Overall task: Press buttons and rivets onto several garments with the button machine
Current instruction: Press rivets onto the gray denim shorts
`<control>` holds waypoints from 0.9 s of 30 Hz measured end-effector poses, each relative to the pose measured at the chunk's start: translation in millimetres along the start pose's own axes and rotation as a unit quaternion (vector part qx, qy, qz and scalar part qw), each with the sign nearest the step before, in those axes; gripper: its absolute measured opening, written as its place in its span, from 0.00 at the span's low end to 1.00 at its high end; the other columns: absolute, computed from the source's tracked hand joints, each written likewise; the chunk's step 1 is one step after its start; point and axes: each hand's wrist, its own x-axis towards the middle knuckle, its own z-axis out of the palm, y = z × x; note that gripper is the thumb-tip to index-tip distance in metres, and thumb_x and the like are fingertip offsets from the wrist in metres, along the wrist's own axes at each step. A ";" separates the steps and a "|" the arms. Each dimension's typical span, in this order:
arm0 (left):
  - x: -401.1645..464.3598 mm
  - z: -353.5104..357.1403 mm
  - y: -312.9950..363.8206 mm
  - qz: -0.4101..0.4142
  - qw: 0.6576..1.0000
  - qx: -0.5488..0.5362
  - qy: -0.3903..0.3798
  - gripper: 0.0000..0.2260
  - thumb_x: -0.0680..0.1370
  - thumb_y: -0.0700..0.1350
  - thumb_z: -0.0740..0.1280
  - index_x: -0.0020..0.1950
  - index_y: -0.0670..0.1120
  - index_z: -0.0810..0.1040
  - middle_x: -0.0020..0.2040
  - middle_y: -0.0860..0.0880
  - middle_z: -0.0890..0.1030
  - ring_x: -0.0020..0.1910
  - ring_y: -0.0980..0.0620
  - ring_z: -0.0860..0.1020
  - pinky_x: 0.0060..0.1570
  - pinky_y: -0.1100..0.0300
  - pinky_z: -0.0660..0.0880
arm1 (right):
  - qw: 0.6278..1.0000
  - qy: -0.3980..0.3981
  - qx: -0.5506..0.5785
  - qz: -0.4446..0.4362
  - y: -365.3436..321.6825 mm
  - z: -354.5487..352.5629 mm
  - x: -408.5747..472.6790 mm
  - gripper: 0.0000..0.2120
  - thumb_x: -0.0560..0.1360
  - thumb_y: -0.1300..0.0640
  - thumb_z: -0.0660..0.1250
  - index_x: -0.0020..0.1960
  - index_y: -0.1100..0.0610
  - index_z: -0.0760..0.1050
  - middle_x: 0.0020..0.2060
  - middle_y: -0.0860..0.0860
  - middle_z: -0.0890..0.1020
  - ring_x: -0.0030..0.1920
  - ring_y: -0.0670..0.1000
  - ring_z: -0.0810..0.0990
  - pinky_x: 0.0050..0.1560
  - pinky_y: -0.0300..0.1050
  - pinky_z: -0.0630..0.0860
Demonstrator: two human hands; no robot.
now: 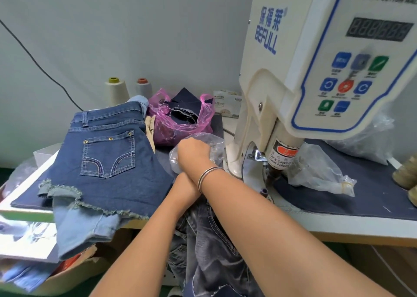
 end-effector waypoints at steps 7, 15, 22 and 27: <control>0.9 1.0 4.5 -0.003 1.000 -0.019 -0.003 0.18 0.79 0.34 0.60 0.34 0.53 0.69 0.33 0.56 0.71 0.33 0.62 0.68 0.30 0.77 0.67 | 0.998 -0.005 -0.048 -0.041 8.4 0.2 0.5 0.14 0.76 0.64 0.61 0.61 0.59 0.76 0.58 0.55 0.79 0.59 0.57 0.78 0.51 0.48 0.74; -0.7 0.1 4.1 0.015 0.999 -0.036 -0.005 0.13 0.80 0.34 0.59 0.43 0.50 0.75 0.40 0.54 0.75 0.38 0.63 0.70 0.35 0.77 0.68 | 0.996 0.021 -0.053 -0.073 4.2 -4.2 -1.7 0.13 0.74 0.64 0.63 0.57 0.58 0.77 0.55 0.54 0.80 0.56 0.57 0.79 0.42 0.47 0.68; -5.6 -1.1 9.1 0.026 0.997 -0.071 0.007 0.13 0.79 0.35 0.63 0.41 0.53 0.75 0.38 0.59 0.75 0.36 0.65 0.72 0.34 0.79 0.68 | 0.997 0.052 -0.037 -0.046 10.9 -1.6 -9.0 0.12 0.75 0.63 0.63 0.58 0.57 0.76 0.54 0.53 0.81 0.56 0.56 0.79 0.54 0.49 0.70; -9.7 1.4 10.6 0.026 0.991 -0.127 0.014 0.14 0.77 0.35 0.64 0.39 0.54 0.75 0.30 0.61 0.80 0.35 0.76 0.74 0.32 0.79 0.68 | 0.994 0.102 -0.017 -0.034 14.6 -1.3 -17.4 0.12 0.77 0.60 0.60 0.59 0.57 0.73 0.55 0.53 0.80 0.56 0.55 0.78 0.56 0.51 0.68</control>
